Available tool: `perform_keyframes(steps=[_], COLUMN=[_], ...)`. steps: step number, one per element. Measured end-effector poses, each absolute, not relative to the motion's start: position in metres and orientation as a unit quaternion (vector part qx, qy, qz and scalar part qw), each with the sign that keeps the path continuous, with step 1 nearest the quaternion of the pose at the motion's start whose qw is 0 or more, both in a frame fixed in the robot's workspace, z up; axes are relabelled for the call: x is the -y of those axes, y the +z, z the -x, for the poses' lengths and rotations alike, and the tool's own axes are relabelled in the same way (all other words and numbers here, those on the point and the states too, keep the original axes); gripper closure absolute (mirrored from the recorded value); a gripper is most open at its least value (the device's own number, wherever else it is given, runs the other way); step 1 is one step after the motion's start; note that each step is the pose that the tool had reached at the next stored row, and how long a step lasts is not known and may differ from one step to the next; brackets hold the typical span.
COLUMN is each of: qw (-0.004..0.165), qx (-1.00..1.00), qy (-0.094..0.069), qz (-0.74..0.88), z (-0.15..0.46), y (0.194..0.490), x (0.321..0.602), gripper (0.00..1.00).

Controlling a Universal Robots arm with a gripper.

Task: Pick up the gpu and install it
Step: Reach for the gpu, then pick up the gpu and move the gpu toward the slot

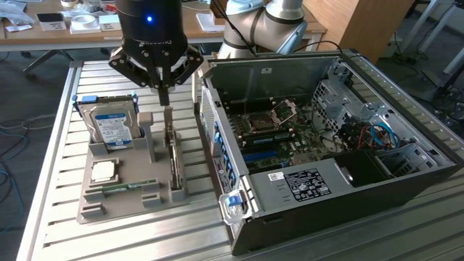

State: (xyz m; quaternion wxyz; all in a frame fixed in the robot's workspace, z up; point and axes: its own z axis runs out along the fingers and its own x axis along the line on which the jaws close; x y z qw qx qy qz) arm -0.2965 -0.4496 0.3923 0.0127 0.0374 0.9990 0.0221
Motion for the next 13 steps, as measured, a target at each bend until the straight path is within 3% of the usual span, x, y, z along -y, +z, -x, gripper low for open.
perform_keyframes(steps=[13], qw=[0.013], qx=[-0.999], qy=[0.022], qz=[-0.037], z=[0.2980], y=[0.3922], x=[0.4513], gripper=[0.89])
